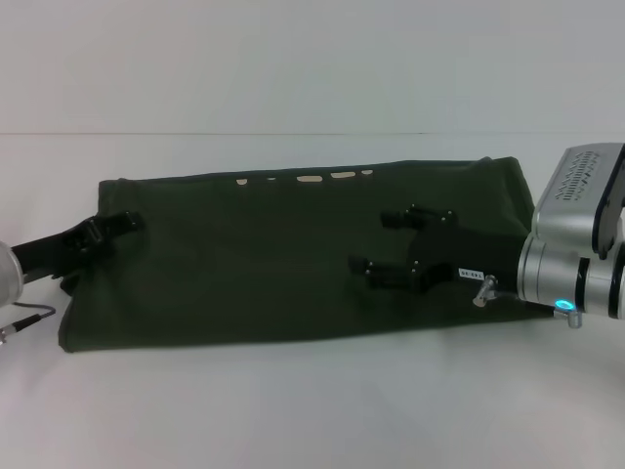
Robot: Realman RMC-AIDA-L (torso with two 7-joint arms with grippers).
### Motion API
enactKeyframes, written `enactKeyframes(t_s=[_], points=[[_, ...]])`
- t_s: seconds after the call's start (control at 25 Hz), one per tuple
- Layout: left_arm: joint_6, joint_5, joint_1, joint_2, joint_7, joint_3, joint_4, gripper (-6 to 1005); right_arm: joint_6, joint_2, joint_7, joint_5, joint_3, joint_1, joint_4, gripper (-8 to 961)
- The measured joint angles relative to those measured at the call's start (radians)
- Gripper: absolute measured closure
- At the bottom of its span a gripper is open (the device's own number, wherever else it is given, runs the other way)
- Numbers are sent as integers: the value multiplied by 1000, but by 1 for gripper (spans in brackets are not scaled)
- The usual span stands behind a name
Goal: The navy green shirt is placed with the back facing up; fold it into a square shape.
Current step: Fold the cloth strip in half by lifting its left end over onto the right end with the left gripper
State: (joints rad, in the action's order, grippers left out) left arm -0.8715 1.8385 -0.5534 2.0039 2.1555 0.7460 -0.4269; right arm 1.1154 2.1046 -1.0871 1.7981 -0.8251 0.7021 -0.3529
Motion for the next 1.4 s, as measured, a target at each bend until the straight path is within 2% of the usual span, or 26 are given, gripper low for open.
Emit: enactKeyframes(t_s=[0.2, 0.32, 0.36, 0.6, 0.72, 0.92, 1.4], points=[[42, 1, 5, 0, -16, -8, -3, 259, -7, 0, 0, 0, 0, 3, 5, 58], [27, 1, 12, -8, -22, -6, -21, 258, -7, -1, 2, 0, 0, 5, 5, 58], [12, 3, 15, -14, -23, -3, -29, 258, -7, -1, 5, 0, 0, 5, 5, 57], [-107, 118, 12, -89, 9, -8, -50, 257, -7, -2, 26, 0, -34, 5, 5, 57], [-143, 204, 8, -102, 56, -10, -78, 257, -6, -2, 26, 0, -55, 7, 5, 58], [-148, 279, 6, -100, 79, -10, -101, 256, -6, -1, 27, 0, -66, 10, 5, 57], [-83, 283, 16, -77, 76, -10, -97, 254, -6, 0, 27, 0, -66, 10, 5, 57]])
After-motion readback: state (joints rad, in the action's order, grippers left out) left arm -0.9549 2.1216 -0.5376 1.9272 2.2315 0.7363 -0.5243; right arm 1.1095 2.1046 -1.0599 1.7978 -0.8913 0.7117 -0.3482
